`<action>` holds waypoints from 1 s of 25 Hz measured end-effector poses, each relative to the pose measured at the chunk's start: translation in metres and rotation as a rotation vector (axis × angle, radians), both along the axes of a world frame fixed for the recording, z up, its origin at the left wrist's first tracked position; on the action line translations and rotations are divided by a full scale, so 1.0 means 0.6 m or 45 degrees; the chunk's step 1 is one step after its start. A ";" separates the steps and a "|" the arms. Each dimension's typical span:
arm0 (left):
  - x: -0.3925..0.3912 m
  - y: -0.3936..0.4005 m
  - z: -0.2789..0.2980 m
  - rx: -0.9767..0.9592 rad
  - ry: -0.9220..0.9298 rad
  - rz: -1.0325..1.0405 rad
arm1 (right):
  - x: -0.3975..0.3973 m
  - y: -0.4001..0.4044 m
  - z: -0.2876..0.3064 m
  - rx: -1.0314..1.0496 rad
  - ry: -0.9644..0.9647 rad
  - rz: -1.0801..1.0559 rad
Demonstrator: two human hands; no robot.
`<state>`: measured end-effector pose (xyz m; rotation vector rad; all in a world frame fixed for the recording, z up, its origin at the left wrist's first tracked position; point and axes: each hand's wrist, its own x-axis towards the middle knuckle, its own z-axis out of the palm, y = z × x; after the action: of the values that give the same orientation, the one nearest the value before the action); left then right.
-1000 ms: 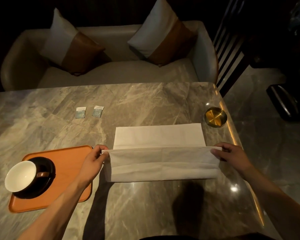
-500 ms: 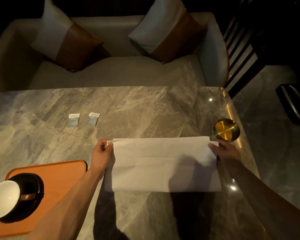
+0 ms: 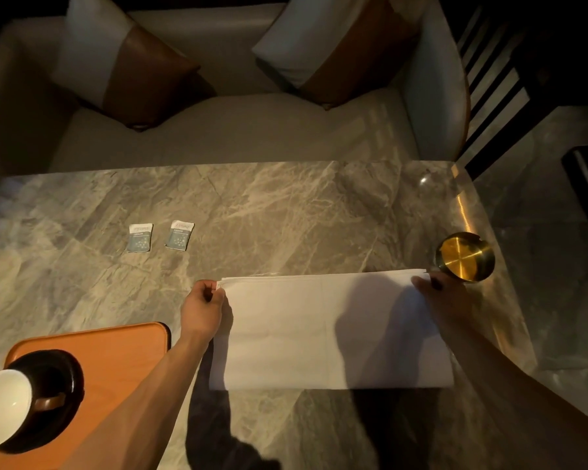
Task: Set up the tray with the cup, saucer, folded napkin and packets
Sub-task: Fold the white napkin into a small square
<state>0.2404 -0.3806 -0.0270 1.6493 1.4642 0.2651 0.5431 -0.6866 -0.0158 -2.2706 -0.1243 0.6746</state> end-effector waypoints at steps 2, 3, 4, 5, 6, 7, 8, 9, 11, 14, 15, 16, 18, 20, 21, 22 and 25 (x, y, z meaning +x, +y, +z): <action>0.001 0.001 0.000 0.054 0.054 -0.041 | 0.001 0.001 -0.009 -0.016 -0.046 -0.020; 0.001 0.001 0.000 0.078 0.072 -0.057 | -0.001 0.005 -0.018 -0.039 -0.103 -0.032; 0.001 0.001 0.001 0.100 0.083 -0.071 | 0.003 0.002 -0.023 -0.050 -0.197 -0.013; 0.000 0.001 0.000 0.117 0.093 -0.085 | 0.005 0.002 -0.028 -0.057 -0.300 0.017; 0.000 0.001 0.000 0.128 0.102 -0.101 | 0.001 0.008 -0.031 -0.086 -0.386 0.030; 0.000 0.001 0.000 0.136 0.112 -0.119 | 0.000 0.008 -0.037 -0.231 -0.499 -0.004; 0.000 0.001 0.000 0.150 0.125 -0.139 | -0.006 0.022 -0.035 -0.526 -0.551 -0.074; 0.001 0.000 0.000 0.172 0.141 -0.159 | -0.019 0.043 -0.018 -0.746 -0.346 -0.089; 0.003 0.000 -0.001 0.216 0.171 -0.179 | -0.011 0.069 0.001 -0.550 -0.136 -0.134; 0.006 -0.001 -0.001 0.232 0.183 -0.176 | -0.003 0.020 0.001 -0.495 -0.099 -0.062; 0.006 -0.002 -0.001 0.237 0.186 -0.176 | 0.009 0.019 -0.013 -0.280 -0.177 -0.089; 0.006 -0.003 -0.001 0.246 0.189 -0.177 | 0.013 0.013 -0.022 -0.114 -0.145 -0.063; 0.006 -0.005 0.000 0.258 0.189 -0.185 | 0.016 0.009 -0.018 -0.064 -0.135 -0.037; 0.007 -0.007 0.002 0.254 0.187 -0.186 | 0.015 0.015 -0.022 -0.097 -0.140 -0.065; 0.007 -0.008 0.003 0.249 0.187 -0.187 | 0.015 0.016 -0.025 -0.107 -0.144 -0.068; 0.007 -0.009 0.004 0.243 0.189 -0.185 | 0.015 0.017 -0.029 -0.121 -0.168 -0.076; 0.008 -0.011 0.008 0.228 0.197 -0.183 | 0.016 0.015 -0.036 -0.130 -0.199 -0.105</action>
<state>0.2451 -0.3874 -0.0221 1.9476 1.4607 0.1963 0.5525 -0.6779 -0.0373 -2.4114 -0.0719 0.4702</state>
